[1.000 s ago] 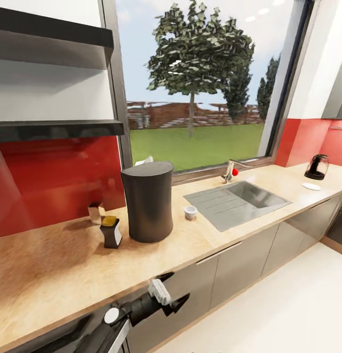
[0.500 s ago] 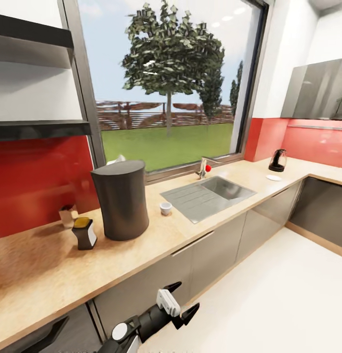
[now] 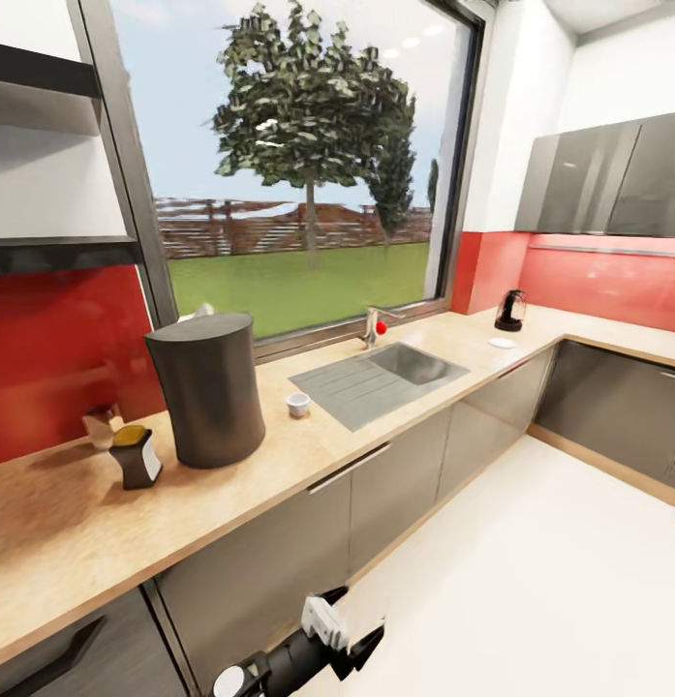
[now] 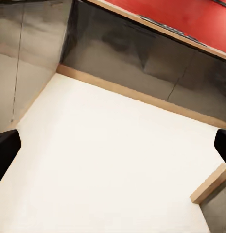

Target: Set up a coffee station on the kitchen countertop: keep the coffee maker on the countertop, move the bottle of coffee from the kitchen shelf to the counter next to the coffee maker, place a paper coffee filter on top of the coffee maker, put the saucer next to the coffee maker with the coffee cup on the saucer, and place the electric kettle next to the coffee maker.

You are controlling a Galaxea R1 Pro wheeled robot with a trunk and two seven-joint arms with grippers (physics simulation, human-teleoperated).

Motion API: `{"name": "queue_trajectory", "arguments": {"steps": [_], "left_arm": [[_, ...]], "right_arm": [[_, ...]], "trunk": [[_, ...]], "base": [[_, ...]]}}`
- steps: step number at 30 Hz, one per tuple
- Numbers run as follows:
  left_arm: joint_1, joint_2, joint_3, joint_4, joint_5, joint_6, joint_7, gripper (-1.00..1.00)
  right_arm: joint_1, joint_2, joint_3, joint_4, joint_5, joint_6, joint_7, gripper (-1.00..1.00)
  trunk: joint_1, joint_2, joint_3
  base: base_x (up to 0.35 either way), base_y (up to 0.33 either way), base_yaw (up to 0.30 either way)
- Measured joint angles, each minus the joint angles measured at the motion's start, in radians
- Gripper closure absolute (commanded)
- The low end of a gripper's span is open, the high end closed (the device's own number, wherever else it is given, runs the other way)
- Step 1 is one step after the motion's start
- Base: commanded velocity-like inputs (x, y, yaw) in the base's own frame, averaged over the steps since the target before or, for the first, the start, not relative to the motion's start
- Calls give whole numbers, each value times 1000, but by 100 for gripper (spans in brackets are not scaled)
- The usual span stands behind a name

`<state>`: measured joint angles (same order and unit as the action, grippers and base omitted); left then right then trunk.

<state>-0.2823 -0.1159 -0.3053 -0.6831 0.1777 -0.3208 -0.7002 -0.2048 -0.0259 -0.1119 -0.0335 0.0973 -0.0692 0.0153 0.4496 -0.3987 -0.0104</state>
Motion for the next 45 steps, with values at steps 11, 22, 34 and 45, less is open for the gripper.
{"name": "queue_trajectory", "arguments": {"steps": [11, 22, 34, 45], "left_arm": [[53, 40, 2, 687, -9, 13, 551, -100], [228, 109, 5, 725, -1, 158, 714, -100], [251, 139, 1, 726, -4, 271, 802, -100], [252, 131, 1, 718, -10, 264, 801, -100]], "right_arm": [[0, 1, -1, 0, -1, 1, 0, -100], [0, 2, -1, 0, -1, 1, 3, -100], [0, 2, 0, 0, -1, 1, 2, -100], [0, 2, -2, 0, -1, 2, 3, -100]], "trunk": [[0, 0, 0], [0, 0, 0], [0, 0, 0], [-1, 0, 0]], "base": [[0, 0, -263], [0, 0, -266], [0, 0, -259], [135, -2, -266]]}}
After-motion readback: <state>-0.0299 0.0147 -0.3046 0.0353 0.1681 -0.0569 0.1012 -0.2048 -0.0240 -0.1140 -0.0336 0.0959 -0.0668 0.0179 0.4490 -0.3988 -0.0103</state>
